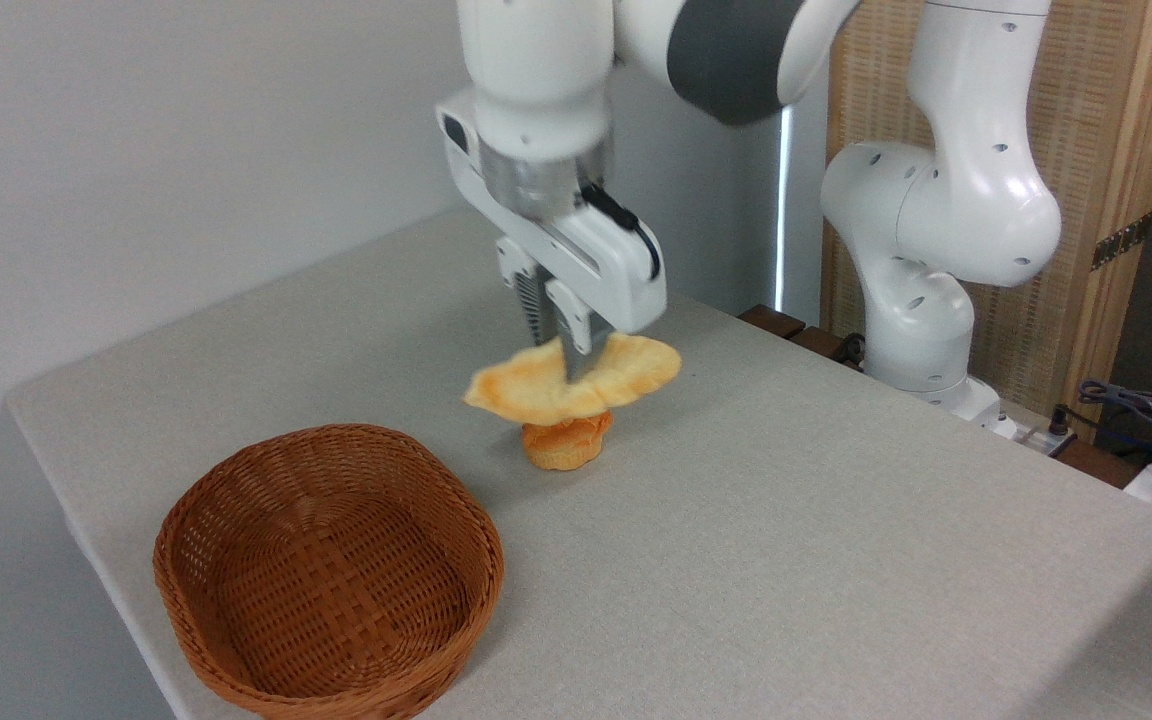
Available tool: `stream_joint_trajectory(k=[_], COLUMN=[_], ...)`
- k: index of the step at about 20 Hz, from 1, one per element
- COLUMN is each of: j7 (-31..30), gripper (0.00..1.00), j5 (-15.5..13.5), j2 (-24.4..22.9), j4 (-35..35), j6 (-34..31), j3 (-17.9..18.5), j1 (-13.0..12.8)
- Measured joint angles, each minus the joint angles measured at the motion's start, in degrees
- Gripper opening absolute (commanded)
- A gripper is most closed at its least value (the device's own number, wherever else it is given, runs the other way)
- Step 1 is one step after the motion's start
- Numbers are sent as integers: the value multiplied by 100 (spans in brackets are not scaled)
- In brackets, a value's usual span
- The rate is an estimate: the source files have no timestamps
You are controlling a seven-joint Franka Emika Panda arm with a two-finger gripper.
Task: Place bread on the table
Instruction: 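Lift the braided loaf out of the basket toward the orange bun, then lower the loaf onto the table beside the bun and release it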
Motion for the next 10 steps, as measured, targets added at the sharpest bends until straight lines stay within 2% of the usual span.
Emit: stream_joint_trajectory(k=[4,10], j7=[43,43], gripper=[100,100], j5=[-5,-121], j2=[-39,-40], j4=[-229,-229], j6=[-305,-318], j3=[0,4], j1=[-65,-69])
